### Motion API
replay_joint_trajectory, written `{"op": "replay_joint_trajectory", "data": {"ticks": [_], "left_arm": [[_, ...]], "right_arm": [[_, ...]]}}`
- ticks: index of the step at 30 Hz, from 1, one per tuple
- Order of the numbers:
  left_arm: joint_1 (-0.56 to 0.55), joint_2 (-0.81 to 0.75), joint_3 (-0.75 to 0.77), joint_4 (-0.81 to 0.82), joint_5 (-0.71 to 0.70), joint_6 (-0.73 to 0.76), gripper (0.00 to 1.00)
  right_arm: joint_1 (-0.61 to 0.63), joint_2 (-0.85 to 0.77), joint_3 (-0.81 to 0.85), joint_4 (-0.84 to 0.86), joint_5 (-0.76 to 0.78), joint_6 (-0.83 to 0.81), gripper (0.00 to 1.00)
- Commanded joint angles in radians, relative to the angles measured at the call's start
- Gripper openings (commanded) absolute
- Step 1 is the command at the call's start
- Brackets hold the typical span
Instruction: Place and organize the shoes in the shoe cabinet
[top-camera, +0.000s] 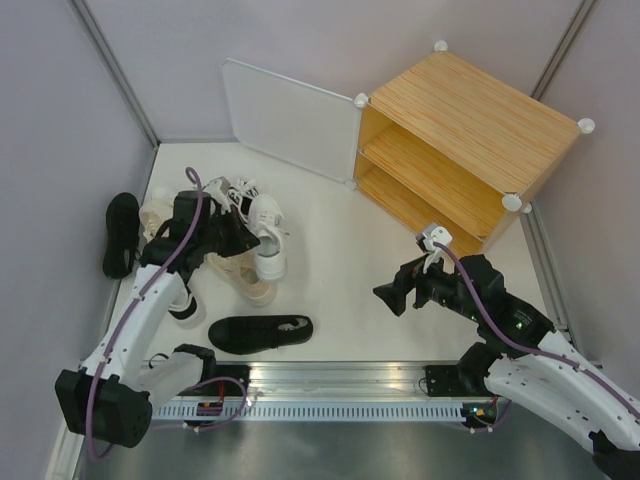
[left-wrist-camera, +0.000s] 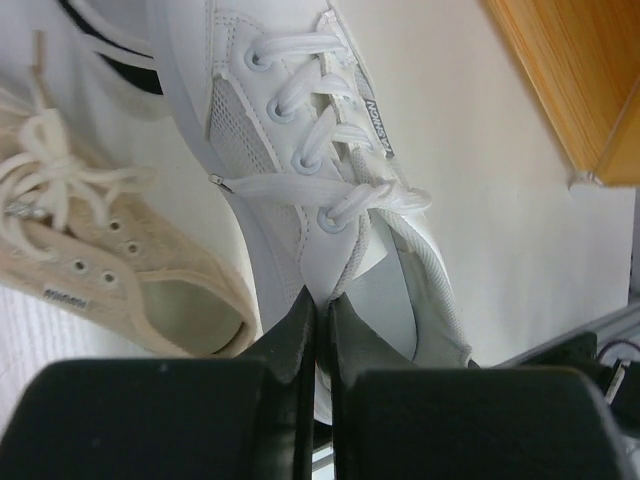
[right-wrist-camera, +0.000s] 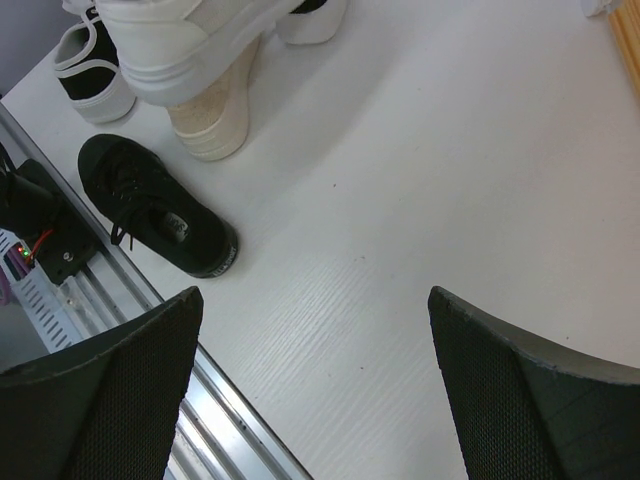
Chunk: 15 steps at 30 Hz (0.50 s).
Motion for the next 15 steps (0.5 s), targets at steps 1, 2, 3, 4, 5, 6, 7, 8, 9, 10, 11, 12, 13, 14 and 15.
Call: {"op": "replay_joint_trajectory", "data": {"ticks": [1, 2, 3, 4, 5, 6, 7, 8, 9, 10, 11, 12, 13, 14, 15], "left_arm": [[-0.103, 0.032, 0.038, 0.146, 0.079, 0.067, 0.02], [-0.131, 0.068, 0.044, 0.157, 0.078, 0.075, 0.02], [-0.157, 0.087, 0.048, 0.182, 0.078, 0.086, 0.02], [-0.212, 0.109, 0.062, 0.194, 0.068, 0.104, 0.02], [-0.239, 0.160, 0.071, 0.205, 0.064, 0.107, 0.02], [-0.263, 0.185, 0.084, 0.234, 0.064, 0.112, 0.02], [-0.312, 0.214, 0.107, 0.254, 0.064, 0.112, 0.02], [-0.337, 0.265, 0.116, 0.278, 0.064, 0.114, 0.02], [-0.361, 0.297, 0.125, 0.325, 0.064, 0.114, 0.02], [-0.409, 0.325, 0.148, 0.347, 0.062, 0.117, 0.02], [-0.432, 0.354, 0.163, 0.363, 0.061, 0.121, 0.02], [-0.479, 0.419, 0.191, 0.390, 0.061, 0.130, 0.02], [-0.501, 0.449, 0.205, 0.406, 0.062, 0.133, 0.02], [-0.521, 0.483, 0.216, 0.421, 0.064, 0.137, 0.02], [-0.556, 0.536, 0.231, 0.439, 0.068, 0.137, 0.02]], "right_arm": [[0.003, -0.011, 0.031, 0.010, 0.033, 0.007, 0.97], [0.003, -0.014, 0.033, 0.010, 0.048, 0.013, 0.97], [0.003, -0.012, 0.033, 0.007, 0.054, 0.019, 0.97], [0.003, -0.012, 0.033, 0.002, 0.064, 0.021, 0.97], [0.003, -0.014, 0.036, -0.001, 0.074, 0.033, 0.97], [0.005, -0.015, 0.036, -0.002, 0.090, 0.038, 0.97], [0.005, -0.017, 0.040, -0.010, 0.123, 0.045, 0.97], [0.003, -0.021, 0.044, -0.018, 0.162, 0.059, 0.97], [0.003, -0.023, 0.047, -0.022, 0.180, 0.067, 0.97], [0.003, -0.027, 0.053, -0.036, 0.199, 0.076, 0.97], [0.003, -0.034, 0.053, -0.042, 0.225, 0.084, 0.97], [0.003, -0.037, 0.054, -0.058, 0.263, 0.099, 0.97], [0.003, -0.038, 0.059, -0.067, 0.281, 0.107, 0.97], [0.003, -0.044, 0.060, -0.076, 0.297, 0.113, 0.97], [0.003, -0.046, 0.063, -0.094, 0.309, 0.125, 0.97]]}}
